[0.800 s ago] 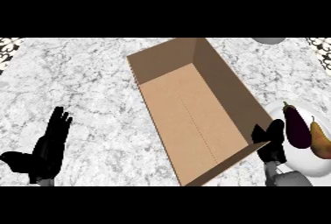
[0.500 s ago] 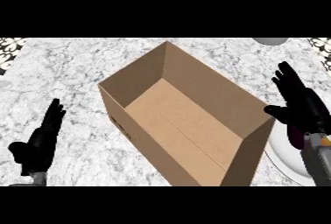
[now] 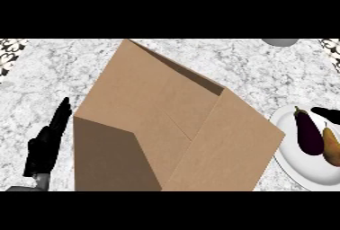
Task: Pick the pear from the plate and place it in the cardboard box
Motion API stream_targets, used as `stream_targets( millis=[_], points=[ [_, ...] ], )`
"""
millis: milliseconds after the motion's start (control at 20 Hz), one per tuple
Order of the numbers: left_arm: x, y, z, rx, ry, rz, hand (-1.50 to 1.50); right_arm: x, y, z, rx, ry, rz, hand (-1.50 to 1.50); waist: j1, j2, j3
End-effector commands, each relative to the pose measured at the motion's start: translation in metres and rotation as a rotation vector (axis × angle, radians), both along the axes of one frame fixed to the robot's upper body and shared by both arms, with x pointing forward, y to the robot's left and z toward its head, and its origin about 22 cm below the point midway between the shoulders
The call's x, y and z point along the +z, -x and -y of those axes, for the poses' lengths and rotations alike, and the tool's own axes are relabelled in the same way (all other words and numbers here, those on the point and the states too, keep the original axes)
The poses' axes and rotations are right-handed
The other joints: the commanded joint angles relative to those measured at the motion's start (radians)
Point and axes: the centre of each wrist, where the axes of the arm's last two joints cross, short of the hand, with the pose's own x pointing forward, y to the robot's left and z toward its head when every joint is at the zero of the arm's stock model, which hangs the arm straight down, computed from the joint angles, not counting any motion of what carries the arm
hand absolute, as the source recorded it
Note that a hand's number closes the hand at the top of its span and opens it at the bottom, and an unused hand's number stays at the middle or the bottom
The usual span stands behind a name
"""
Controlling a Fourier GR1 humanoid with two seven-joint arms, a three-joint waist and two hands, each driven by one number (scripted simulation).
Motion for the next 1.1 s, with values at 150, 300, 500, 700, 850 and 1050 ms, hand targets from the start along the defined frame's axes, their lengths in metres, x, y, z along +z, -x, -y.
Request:
stream_targets(
  millis=[150, 300, 500, 700, 850, 1050],
  points=[
    [0.007, -0.01, 0.007, 0.018, -0.038, 0.002, 0.0, 0.04, 0.012, 0.045, 0.189, 0.324, -0.275, -1.5, -0.004, -0.002, -0.002],
    [0.013, -0.005, 0.008, -0.031, -0.023, -0.017, 0.0, 0.087, -0.003, 0.056, 0.228, 0.428, -0.391, -1.5, 0.027, -0.001, -0.002],
    [0.007, -0.008, 0.014, -0.018, -0.024, -0.005, 0.0, 0.104, 0.003, 0.065, 0.398, 0.493, -0.672, -1.5, 0.022, 0.0, -0.003],
    [0.002, -0.003, 0.017, -0.024, -0.018, -0.013, 0.0, 0.103, -0.015, 0.051, 0.51, 0.521, -0.851, -1.5, 0.035, 0.002, -0.002],
    [0.008, -0.008, 0.025, -0.028, -0.025, -0.009, 0.0, 0.096, -0.037, 0.021, 0.601, 0.527, -0.936, -1.5, 0.02, -0.001, -0.002],
    [-0.012, 0.005, 0.02, -0.011, -0.021, -0.033, 0.0, 0.078, -0.046, 0.005, 0.594, 0.556, -0.985, -1.5, 0.005, -0.004, -0.002]
  ],
)
